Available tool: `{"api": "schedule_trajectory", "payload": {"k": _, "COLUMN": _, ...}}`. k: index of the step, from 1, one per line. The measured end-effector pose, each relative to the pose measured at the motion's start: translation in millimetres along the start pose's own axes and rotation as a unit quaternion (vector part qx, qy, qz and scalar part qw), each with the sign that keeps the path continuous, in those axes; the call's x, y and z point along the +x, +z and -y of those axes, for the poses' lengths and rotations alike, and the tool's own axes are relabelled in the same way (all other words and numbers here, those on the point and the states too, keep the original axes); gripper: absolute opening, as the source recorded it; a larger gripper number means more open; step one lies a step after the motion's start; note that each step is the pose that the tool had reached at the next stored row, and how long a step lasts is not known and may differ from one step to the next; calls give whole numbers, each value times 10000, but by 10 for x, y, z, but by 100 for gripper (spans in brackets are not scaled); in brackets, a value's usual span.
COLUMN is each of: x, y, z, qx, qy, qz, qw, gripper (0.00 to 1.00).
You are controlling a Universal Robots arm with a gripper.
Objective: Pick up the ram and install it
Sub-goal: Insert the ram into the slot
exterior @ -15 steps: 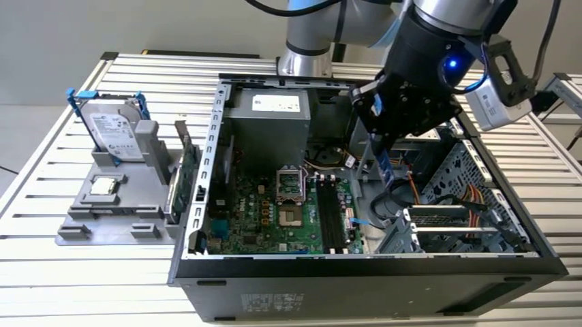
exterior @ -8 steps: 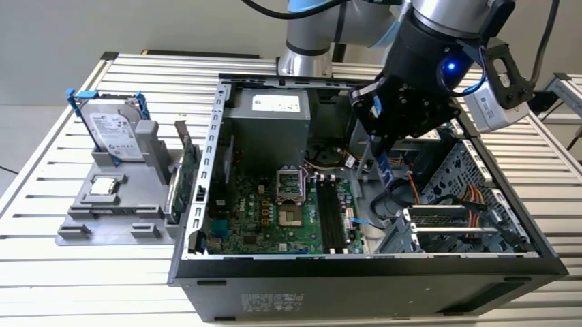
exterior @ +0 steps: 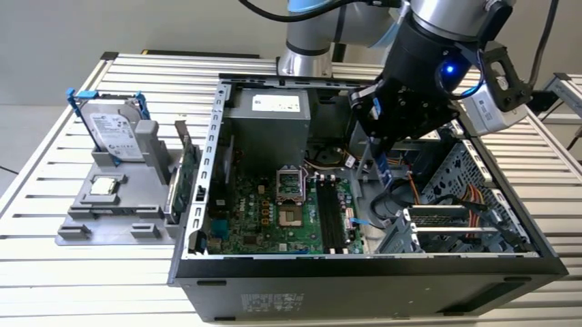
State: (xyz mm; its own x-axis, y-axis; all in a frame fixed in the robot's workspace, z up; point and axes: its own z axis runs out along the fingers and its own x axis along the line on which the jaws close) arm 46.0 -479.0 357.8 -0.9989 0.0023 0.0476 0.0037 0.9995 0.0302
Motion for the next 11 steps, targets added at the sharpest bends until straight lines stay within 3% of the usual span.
{"api": "schedule_trajectory", "payload": {"k": 11, "x": -2, "y": 39, "z": 1, "qx": 0, "qy": 0, "qz": 0, "qw": 10000, "gripper": 0}}
